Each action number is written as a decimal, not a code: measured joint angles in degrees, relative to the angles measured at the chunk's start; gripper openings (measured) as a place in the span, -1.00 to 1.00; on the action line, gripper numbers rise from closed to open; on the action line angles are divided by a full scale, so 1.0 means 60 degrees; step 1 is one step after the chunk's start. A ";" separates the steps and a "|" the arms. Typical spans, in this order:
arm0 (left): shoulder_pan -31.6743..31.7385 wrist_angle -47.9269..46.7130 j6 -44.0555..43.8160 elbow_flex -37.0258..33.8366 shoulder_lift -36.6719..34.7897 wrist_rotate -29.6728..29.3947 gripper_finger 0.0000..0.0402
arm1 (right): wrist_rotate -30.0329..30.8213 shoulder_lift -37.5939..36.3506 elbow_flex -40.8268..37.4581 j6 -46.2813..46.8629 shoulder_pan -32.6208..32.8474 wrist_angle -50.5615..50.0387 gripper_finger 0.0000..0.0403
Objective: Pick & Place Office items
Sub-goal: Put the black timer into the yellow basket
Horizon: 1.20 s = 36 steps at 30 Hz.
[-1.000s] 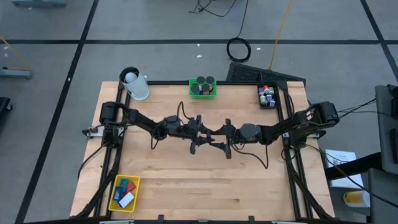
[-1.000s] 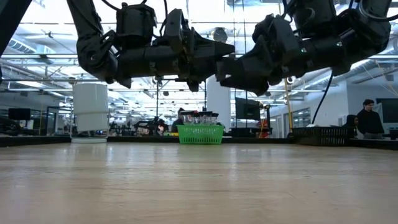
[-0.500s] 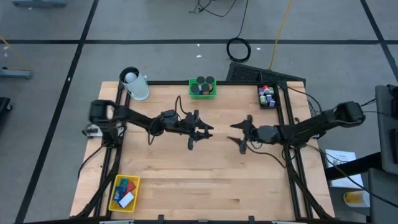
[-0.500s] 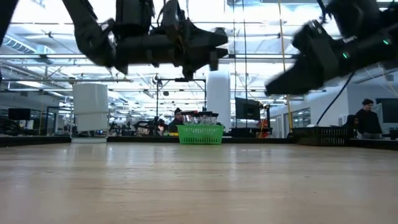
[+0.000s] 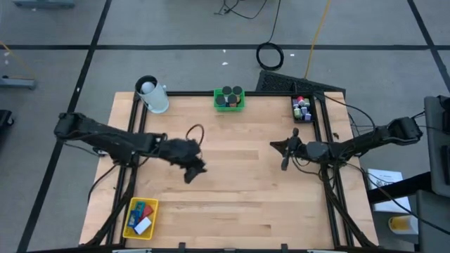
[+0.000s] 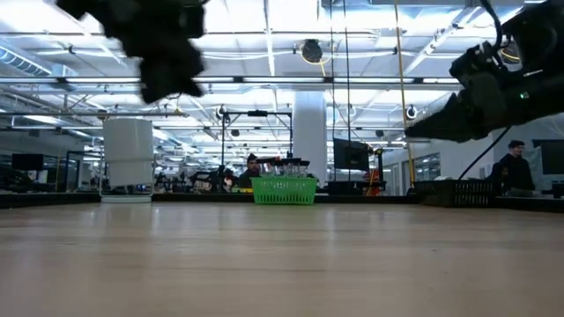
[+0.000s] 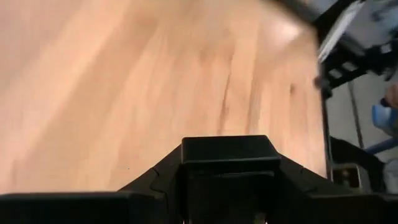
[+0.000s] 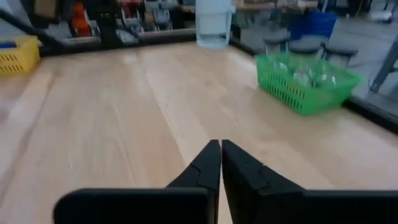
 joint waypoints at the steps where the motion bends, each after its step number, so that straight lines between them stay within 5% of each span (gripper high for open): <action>1: -0.0283 -0.0689 -0.0568 0.0082 -0.0190 -0.0206 -0.23 | 0.0005 -0.0040 0.0014 -0.0065 0.0012 0.0125 -0.96; 8: -0.2356 -0.4113 -0.3442 0.0702 -0.0950 -0.1497 -0.23 | -0.0965 -0.0054 0.0043 -0.0427 0.0018 0.0564 -0.97; 14: -0.3832 -0.6019 -0.5791 0.1428 -0.0991 -0.1102 -0.23 | -0.1514 -0.0089 0.0030 -0.0702 0.0040 0.1002 -0.99; 23: -0.6049 -0.6632 -0.9868 0.1577 -0.0933 -0.0357 -0.23 | -0.1515 -0.0092 0.0018 -0.0919 0.0139 0.0925 -1.00; 36: -0.8111 -0.6937 -1.3811 0.1569 0.0979 -0.1007 -0.23 | -0.1502 -0.0092 0.0018 -0.0937 0.0139 0.0916 -1.00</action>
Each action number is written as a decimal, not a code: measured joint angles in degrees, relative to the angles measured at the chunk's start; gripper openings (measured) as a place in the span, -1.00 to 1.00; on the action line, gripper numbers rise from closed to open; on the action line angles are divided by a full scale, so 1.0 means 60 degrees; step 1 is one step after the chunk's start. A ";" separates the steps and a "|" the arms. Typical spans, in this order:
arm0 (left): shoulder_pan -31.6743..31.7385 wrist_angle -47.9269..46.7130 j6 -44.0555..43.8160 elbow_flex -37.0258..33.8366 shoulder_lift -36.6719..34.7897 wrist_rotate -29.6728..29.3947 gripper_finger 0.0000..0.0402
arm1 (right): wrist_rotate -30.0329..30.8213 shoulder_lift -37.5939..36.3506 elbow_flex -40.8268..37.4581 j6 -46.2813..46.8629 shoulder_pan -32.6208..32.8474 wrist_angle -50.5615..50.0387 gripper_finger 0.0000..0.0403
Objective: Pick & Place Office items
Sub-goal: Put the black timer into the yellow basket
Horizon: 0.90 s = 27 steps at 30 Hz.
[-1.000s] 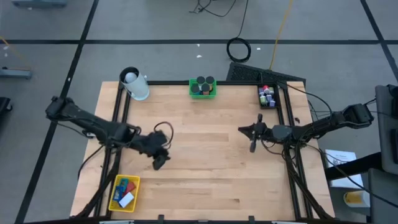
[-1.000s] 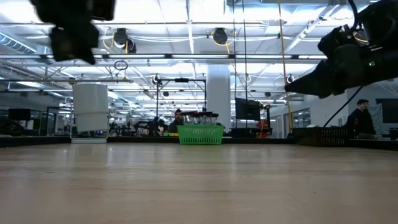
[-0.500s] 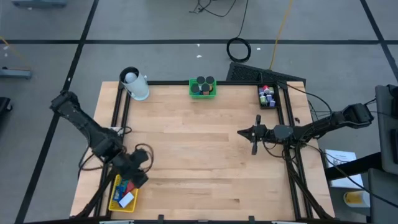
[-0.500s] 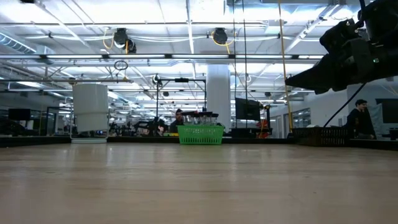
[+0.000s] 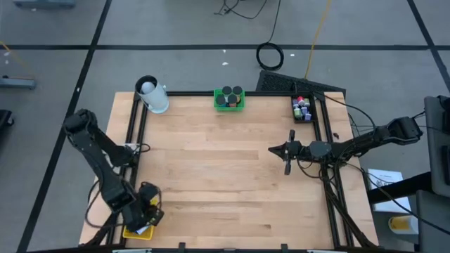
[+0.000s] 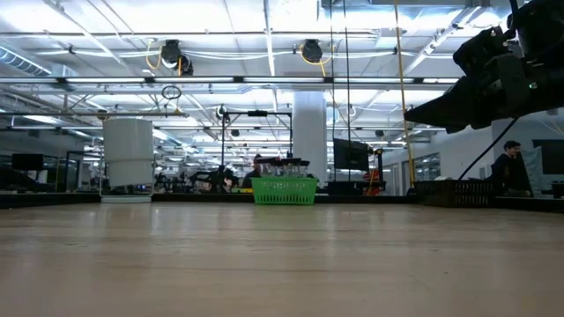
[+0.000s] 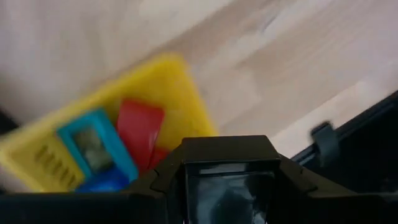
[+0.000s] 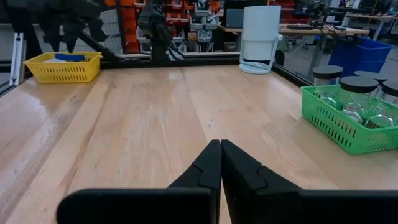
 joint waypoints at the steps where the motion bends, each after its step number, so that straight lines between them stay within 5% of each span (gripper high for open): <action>1: -0.0155 0.0035 -0.0478 0.0000 0.0107 0.0017 -0.23 | 0.0002 0.0000 0.0000 0.0000 0.0000 0.0000 -0.99; 16: -0.0543 -0.1283 -0.3351 -0.0004 0.1095 -0.0216 -0.22 | 0.0007 0.0001 -0.0007 0.0004 0.0000 0.0069 -1.00; 27: -0.0577 -0.1470 -0.3450 -0.0004 0.1091 0.0354 0.20 | 0.0007 0.0000 -0.0007 0.0004 0.0000 0.0098 -0.99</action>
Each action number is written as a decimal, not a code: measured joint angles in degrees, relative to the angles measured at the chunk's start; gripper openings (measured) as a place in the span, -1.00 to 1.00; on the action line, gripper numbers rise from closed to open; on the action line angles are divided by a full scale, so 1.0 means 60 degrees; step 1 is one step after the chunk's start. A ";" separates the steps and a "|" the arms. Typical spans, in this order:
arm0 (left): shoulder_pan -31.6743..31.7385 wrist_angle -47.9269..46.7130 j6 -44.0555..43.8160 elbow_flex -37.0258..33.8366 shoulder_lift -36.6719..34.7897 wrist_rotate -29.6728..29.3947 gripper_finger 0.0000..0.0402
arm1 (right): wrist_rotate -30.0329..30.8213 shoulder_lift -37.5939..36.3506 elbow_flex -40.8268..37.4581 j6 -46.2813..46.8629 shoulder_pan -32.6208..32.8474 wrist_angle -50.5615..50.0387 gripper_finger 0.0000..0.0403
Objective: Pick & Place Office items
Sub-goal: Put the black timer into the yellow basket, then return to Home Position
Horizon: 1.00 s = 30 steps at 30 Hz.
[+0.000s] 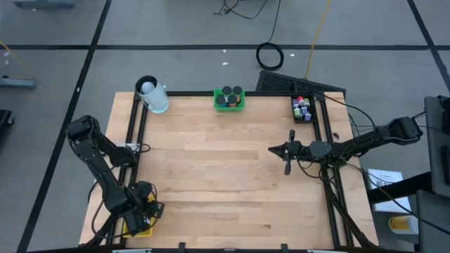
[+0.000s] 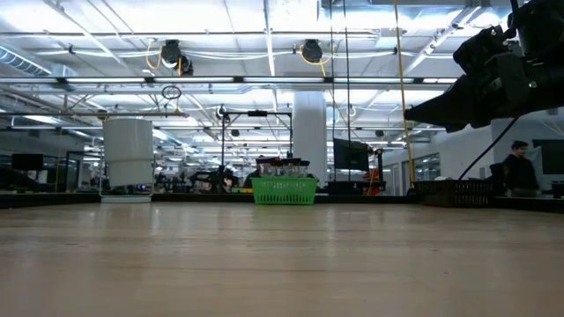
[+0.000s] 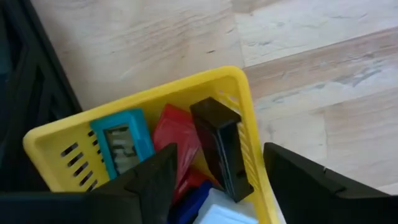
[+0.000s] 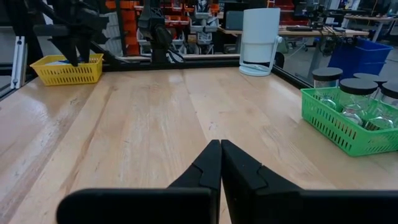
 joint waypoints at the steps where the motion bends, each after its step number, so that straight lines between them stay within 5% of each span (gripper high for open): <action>1: 0.0000 -0.0043 -0.0004 0.0000 0.0000 0.0083 0.22 | 0.0000 0.0000 0.0000 0.0000 0.0000 -0.0017 -0.99; 18: 0.0166 -0.0263 0.0817 0.0004 -0.0740 0.0055 -0.08 | 0.0000 0.0000 0.0000 0.0004 0.0000 -0.0022 -1.00; 30: 0.0940 -0.0359 0.2633 0.0003 -0.1151 0.1032 0.40 | 0.0000 0.0004 0.0000 0.0007 0.0000 -0.0026 -1.00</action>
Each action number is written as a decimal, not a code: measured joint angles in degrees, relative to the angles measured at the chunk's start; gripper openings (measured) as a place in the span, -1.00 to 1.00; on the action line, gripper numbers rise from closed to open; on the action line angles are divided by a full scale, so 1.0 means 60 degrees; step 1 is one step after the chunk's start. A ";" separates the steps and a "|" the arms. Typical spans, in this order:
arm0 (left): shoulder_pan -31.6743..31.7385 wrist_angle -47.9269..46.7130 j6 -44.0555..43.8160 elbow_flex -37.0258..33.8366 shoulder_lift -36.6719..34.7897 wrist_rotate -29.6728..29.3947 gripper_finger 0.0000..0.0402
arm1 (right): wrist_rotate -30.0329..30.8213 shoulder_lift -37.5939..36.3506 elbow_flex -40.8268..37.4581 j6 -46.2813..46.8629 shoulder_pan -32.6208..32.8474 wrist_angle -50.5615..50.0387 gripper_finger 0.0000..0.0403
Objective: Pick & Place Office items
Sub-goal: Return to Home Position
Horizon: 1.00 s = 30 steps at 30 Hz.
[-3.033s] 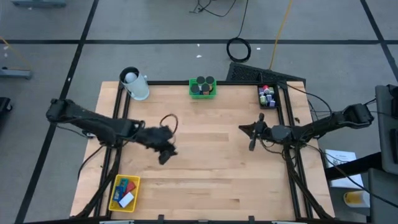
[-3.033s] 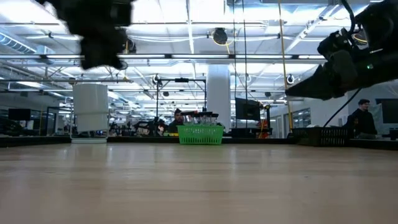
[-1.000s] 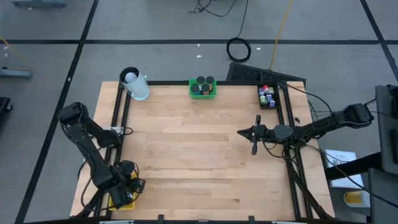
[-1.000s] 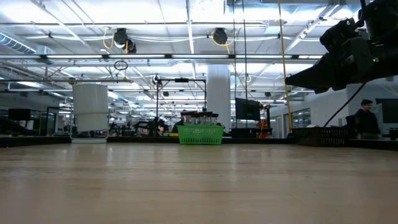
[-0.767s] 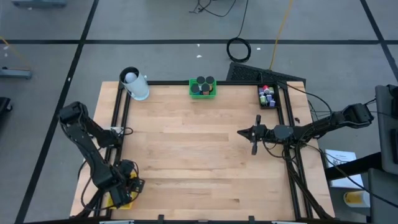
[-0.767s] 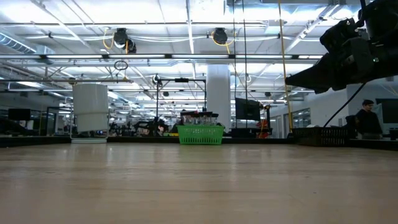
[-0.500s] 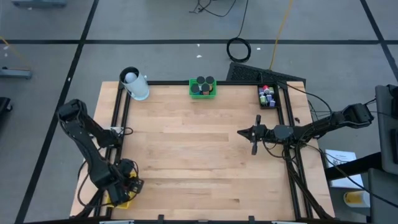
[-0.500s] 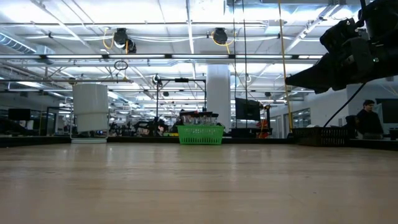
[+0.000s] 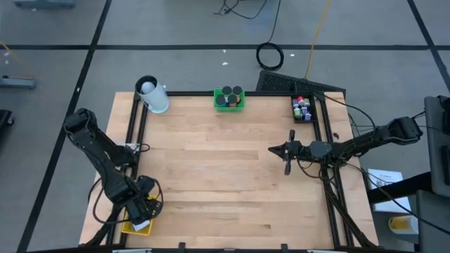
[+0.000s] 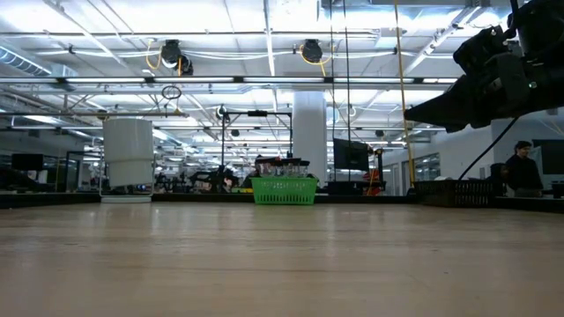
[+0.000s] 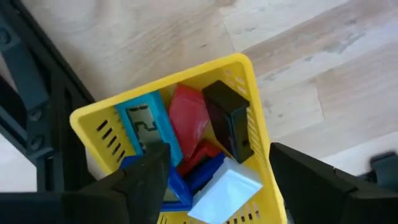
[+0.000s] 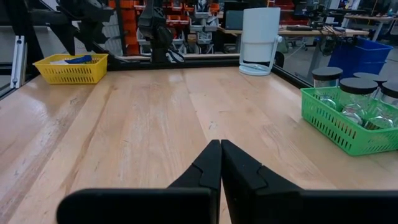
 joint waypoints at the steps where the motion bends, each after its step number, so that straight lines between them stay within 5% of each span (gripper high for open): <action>1: 0.0027 0.0012 0.0060 -0.0003 0.0000 0.0043 0.39 | 0.0002 0.0000 0.0000 -0.0002 0.0000 0.0000 -1.00; 14: 0.0036 0.0343 -0.0188 -0.0378 0.0715 -0.0253 -0.51 | 0.0000 0.0000 0.0000 0.0004 0.0000 -0.0077 -1.00; 23: 0.0045 -0.0018 0.0295 -0.0081 0.0712 0.0036 -0.79 | 0.0000 0.0000 0.0000 0.0000 0.0000 -0.0076 -1.00; 26: 0.0036 -0.0611 0.0550 0.0436 0.0707 -0.0720 -0.87 | 0.0000 0.0000 0.0000 0.0000 0.0000 -0.0076 -1.00; 30: 0.0143 -0.0735 0.1547 0.0796 0.0628 -0.3024 -0.98 | 0.0000 0.0000 0.0000 0.0000 0.0000 -0.0074 -1.00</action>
